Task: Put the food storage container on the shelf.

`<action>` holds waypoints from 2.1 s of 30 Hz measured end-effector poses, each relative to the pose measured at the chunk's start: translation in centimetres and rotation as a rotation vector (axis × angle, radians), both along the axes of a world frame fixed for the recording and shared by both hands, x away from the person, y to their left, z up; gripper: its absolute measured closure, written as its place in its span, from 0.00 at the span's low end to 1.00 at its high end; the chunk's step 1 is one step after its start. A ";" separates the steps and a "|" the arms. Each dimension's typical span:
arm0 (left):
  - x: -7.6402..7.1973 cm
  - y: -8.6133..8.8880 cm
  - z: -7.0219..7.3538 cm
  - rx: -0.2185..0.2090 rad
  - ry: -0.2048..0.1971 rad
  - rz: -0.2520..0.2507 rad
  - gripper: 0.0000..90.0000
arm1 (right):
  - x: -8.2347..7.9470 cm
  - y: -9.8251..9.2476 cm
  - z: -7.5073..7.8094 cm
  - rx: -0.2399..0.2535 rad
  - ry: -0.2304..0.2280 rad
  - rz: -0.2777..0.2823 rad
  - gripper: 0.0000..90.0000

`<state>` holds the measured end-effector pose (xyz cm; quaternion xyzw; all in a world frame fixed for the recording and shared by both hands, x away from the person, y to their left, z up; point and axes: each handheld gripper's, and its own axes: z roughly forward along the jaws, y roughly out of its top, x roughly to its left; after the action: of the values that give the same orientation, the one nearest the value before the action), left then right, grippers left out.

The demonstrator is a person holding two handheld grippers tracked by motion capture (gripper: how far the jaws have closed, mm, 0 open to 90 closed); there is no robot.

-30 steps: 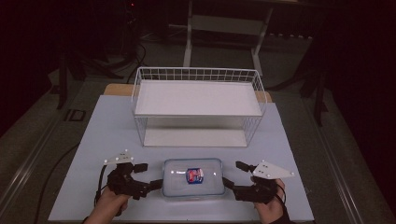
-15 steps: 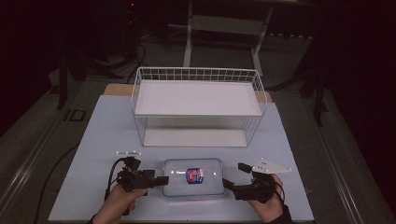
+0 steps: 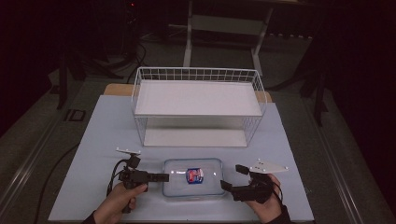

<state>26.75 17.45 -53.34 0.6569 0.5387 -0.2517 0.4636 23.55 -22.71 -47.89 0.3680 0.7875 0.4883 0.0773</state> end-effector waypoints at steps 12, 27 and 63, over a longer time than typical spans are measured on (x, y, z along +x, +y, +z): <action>-0.7 0.0 0.0 -0.007 -0.016 -0.034 0.53 | 0.5 -0.8 -0.5 0.062 0.079 -0.004 0.22; -2.5 0.2 1.3 0.009 -0.138 -0.102 0.63 | 1.2 -0.8 -1.6 0.108 0.262 0.031 0.39; -3.2 0.2 1.4 0.020 -0.174 -0.133 0.64 | 2.8 -0.8 -2.7 0.167 0.460 0.063 0.43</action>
<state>23.60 17.61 -51.90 0.7151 0.4542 -0.2186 0.4843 26.33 -23.52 -50.64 0.4500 0.7522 0.4574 -0.1500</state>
